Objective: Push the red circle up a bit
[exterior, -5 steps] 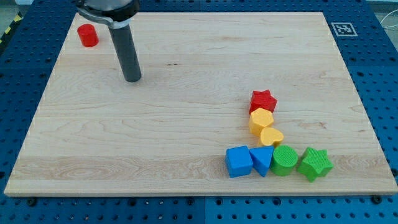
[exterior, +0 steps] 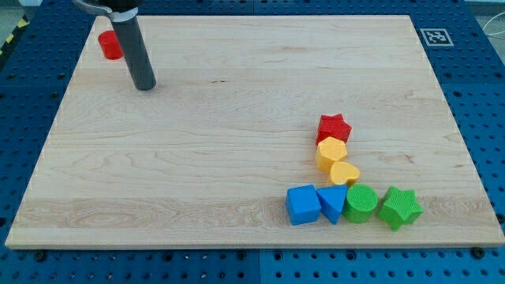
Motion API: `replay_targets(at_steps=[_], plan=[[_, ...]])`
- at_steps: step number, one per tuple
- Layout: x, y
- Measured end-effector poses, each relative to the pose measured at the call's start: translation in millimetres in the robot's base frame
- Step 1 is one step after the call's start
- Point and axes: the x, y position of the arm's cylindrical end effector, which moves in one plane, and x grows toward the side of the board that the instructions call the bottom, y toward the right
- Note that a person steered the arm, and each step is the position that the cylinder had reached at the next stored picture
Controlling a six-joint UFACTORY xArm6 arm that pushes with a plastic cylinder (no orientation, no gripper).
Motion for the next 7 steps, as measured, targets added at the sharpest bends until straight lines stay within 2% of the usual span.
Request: replay_targets(at_steps=[2,7], plan=[[0,-4],[-8,-61]])
